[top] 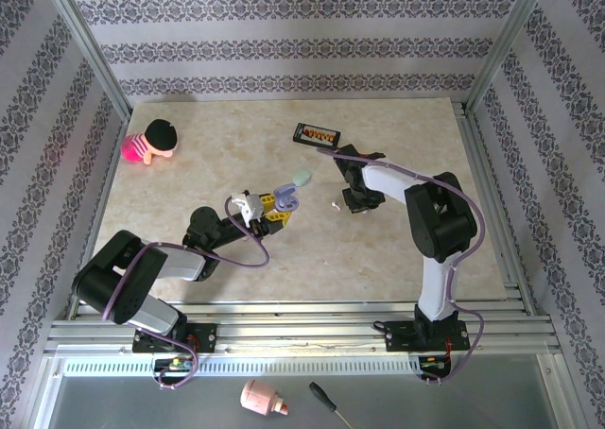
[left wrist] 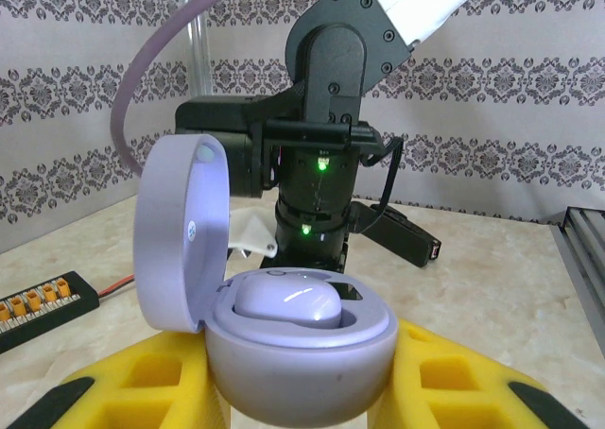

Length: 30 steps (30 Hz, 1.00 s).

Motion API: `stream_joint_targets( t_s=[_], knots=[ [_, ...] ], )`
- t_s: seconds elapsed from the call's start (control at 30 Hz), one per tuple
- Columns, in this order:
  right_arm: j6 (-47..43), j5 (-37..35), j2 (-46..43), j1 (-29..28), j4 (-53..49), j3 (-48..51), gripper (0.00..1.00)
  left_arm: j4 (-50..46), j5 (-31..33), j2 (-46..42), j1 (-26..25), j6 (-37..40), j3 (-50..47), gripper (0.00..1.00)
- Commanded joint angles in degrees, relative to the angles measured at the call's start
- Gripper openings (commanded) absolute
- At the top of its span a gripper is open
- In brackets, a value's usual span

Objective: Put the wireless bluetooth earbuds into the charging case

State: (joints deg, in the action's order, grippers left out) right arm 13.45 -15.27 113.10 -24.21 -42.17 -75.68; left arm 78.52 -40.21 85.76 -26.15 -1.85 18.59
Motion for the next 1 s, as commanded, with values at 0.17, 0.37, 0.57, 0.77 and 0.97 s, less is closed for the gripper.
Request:
stream_joint_targets(
  t_s=[0.17, 0.37, 0.57, 0.77, 0.97],
  knots=[
    [-0.3, 2.2, 0.3, -2.0, -1.7, -2.4, 0.36, 3.2, 0.1, -2.0, 0.3, 0.8, -0.9, 0.31],
    [0.5, 7.1, -4.3, -0.7, 1.4, 0.7, 0.41, 3.2, -0.1, -1.7, 0.3, 0.7, -0.6, 0.31],
    [0.9, 17.4, -7.5, 4.4, 5.9, 4.4, 0.46, 3.2, -0.4, -1.6, 0.3, 0.7, -0.3, 0.31],
    [4.5, 33.7, -8.0, 11.6, 14.5, 10.4, 0.44, 3.2, -0.4, -1.9, 0.3, 0.7, -0.3, 0.31],
    [5.6, 37.8, -7.6, 13.5, 17.7, 13.7, 0.40, 3.2, -0.5, -1.8, 0.3, 0.5, -0.2, 0.31]
  ],
)
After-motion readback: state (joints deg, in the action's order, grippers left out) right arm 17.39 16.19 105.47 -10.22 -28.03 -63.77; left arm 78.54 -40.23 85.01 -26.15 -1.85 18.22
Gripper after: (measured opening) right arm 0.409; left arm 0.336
